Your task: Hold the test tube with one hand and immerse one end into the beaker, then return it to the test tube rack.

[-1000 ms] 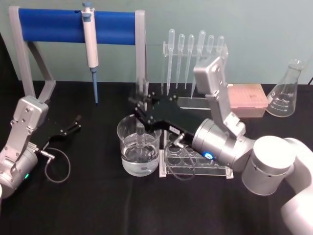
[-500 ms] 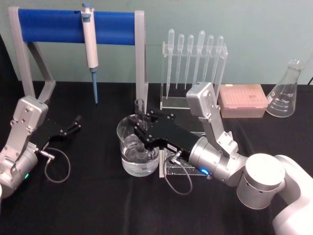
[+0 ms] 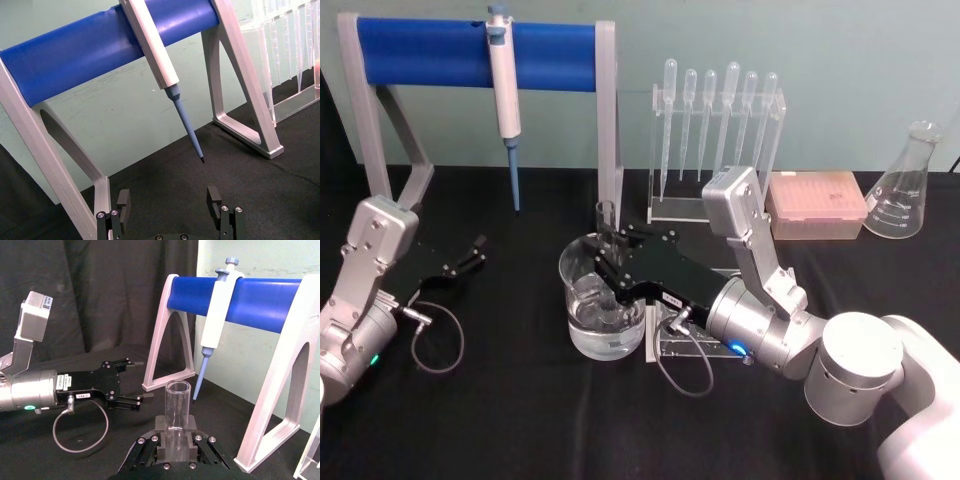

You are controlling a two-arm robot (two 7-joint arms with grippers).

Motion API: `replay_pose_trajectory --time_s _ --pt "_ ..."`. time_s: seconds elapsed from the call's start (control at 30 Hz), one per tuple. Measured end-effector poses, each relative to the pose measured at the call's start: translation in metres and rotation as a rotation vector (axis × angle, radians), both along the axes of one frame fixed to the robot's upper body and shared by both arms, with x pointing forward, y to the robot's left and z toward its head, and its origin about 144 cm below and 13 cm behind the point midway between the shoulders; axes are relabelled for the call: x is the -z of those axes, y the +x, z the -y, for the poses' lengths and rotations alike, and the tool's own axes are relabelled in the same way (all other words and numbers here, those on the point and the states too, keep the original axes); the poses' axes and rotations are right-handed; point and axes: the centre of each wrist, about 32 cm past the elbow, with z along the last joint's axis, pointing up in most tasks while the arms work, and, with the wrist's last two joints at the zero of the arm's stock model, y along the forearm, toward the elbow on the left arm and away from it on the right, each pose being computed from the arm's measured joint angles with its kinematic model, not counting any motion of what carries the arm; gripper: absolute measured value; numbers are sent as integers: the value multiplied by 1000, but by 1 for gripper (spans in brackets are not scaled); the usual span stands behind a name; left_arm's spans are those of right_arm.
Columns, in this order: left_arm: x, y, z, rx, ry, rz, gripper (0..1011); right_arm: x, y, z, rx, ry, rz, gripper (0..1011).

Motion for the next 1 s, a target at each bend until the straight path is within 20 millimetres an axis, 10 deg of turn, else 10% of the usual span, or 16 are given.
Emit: replay_pose_trajectory --time_s 1.0 --pt "0 0 0 0 0 0 1000 -1 0 0 0 -1 -1 225"
